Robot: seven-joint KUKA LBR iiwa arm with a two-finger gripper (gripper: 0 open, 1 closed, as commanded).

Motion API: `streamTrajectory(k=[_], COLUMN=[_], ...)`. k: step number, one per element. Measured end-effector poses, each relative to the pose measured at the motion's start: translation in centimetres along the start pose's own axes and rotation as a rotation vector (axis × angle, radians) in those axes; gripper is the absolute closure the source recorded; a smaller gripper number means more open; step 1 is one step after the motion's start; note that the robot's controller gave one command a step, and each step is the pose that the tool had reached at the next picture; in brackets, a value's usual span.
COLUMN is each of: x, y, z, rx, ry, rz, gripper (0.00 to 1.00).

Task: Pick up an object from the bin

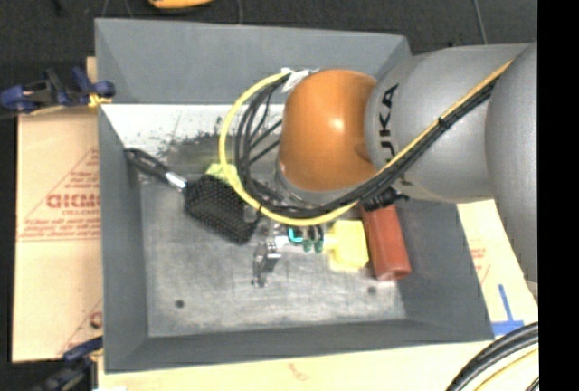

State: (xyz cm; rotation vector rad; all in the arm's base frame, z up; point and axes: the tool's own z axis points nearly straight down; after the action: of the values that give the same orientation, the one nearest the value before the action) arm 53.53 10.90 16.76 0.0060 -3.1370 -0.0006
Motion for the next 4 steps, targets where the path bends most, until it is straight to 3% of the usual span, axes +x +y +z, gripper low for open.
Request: streamTrajectory(k=[1,2,3,4], x=[-0.2,-6.4,-6.4,-6.0], y=[0.0,-3.6,-3.6,-5.2], z=[-0.4,8.9,8.9,-6.9], rx=[-0.001,-0.002,-0.002,-0.003], ry=[-0.008,0.004,0.004,-0.015], rz=[0.003,0.461,0.461,0.454], gripper=[0.00,1.00,1.00,1.00])
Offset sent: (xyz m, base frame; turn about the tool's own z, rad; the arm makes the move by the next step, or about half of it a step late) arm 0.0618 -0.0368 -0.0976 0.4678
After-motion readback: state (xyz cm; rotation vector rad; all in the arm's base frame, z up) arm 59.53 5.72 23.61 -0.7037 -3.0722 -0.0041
